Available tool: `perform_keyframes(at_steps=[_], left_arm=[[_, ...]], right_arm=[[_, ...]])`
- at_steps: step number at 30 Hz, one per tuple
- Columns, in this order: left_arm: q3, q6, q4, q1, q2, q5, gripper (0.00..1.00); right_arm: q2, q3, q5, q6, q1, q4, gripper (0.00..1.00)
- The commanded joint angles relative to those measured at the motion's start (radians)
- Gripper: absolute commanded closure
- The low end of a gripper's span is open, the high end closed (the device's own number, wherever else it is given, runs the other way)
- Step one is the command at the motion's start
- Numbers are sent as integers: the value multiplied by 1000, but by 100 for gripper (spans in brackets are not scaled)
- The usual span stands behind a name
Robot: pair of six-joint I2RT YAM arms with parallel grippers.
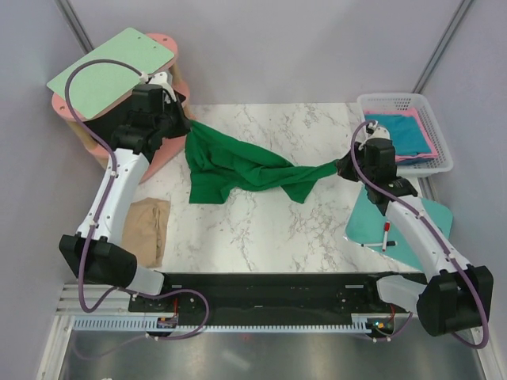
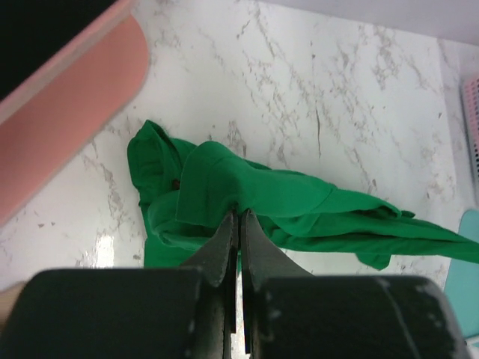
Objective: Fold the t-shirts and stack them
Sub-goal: Flatten out the tshirt
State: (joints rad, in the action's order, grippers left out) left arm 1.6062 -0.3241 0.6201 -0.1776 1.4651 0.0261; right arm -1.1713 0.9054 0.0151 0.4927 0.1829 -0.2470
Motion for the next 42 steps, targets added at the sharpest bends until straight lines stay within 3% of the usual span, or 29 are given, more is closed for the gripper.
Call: perform_keyframes(at_steps=[1, 6, 10, 13, 14, 16, 17, 18, 22, 28, 30, 33, 38, 42], left_arm=[[-55, 17, 18, 9, -101, -18, 98], [-158, -13, 53, 9, -186, -8, 98], [-235, -50, 82, 9, -267, -20, 98], [-273, -69, 116, 9, -331, -41, 98], [-285, -72, 127, 9, -344, -48, 98], [-302, -87, 150, 9, -388, -37, 98], [-319, -92, 156, 9, -403, -35, 98], [-327, -95, 162, 9, -417, -34, 98], [-357, -92, 187, 9, -453, -51, 98], [-373, -90, 187, 9, -450, -38, 98], [-374, -92, 188, 9, -450, -38, 98], [-382, -86, 188, 9, -453, -40, 98], [-397, -82, 187, 9, -456, -46, 98], [-404, -78, 187, 9, -453, -46, 98]], right_arm=[[33, -66, 117, -10, -5, -35, 100], [90, -233, 282, 70, 9, -60, 100], [171, -339, 312, 80, 24, -130, 100], [215, -361, 339, 73, 26, -153, 65], [225, -356, 332, 58, 24, -150, 44], [229, -315, 278, 38, 26, -138, 26], [223, -298, 246, 29, 26, -123, 11], [196, -263, 212, 21, 24, -109, 8], [46, -188, 131, 14, 24, -2, 10], [-253, -135, 154, 90, 17, 266, 17], [-327, -128, 224, 136, -6, 319, 19], [-361, -137, 331, 266, -49, 449, 22], [-370, -96, 359, 300, -66, 449, 25], [-407, -71, 396, 320, -72, 453, 35]])
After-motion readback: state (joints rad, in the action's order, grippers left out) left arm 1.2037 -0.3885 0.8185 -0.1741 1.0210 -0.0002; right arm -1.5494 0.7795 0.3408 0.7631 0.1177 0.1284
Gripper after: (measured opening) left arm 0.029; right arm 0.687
